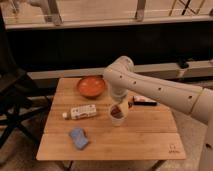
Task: Place the pepper in the ceramic cup
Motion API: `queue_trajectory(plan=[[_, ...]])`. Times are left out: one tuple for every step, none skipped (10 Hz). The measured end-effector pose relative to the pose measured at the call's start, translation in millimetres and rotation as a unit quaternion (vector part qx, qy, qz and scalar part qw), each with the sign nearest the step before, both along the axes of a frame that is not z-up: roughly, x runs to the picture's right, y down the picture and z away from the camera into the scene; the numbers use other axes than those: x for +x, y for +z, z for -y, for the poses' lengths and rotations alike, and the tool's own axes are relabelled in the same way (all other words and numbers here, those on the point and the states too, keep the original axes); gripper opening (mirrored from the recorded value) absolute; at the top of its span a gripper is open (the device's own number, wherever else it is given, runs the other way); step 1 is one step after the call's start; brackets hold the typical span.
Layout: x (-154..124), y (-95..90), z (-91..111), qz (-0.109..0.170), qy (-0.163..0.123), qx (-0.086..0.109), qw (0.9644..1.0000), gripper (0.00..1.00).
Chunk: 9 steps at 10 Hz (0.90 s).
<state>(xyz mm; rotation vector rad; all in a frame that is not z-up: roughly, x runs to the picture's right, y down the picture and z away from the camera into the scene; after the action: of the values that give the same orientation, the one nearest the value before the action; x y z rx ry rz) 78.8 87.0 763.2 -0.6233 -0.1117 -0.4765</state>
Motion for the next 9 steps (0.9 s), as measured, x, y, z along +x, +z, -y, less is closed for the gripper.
queue_trajectory(plan=[[-0.2, 0.0, -0.1, 0.000, 0.000, 0.000, 1.0000, 0.80], [-0.2, 0.0, 0.0, 0.000, 0.000, 0.000, 1.0000, 0.80], [-0.1, 0.0, 0.0, 0.000, 0.000, 0.000, 1.0000, 0.80], [-0.3, 0.0, 0.0, 0.000, 0.000, 0.000, 1.0000, 0.80], [-0.5, 0.0, 0.0, 0.000, 0.000, 0.000, 1.0000, 0.80], [-0.3, 0.0, 0.0, 0.000, 0.000, 0.000, 1.0000, 0.80], [-0.6, -0.3, 0.2, 0.001, 0.000, 0.000, 1.0000, 0.80], [-1.7, -3.6, 2.5, 0.004, 0.002, 0.000, 1.0000, 0.80], [0.3, -4.9, 4.2, 0.004, 0.003, 0.001, 1.0000, 0.80]])
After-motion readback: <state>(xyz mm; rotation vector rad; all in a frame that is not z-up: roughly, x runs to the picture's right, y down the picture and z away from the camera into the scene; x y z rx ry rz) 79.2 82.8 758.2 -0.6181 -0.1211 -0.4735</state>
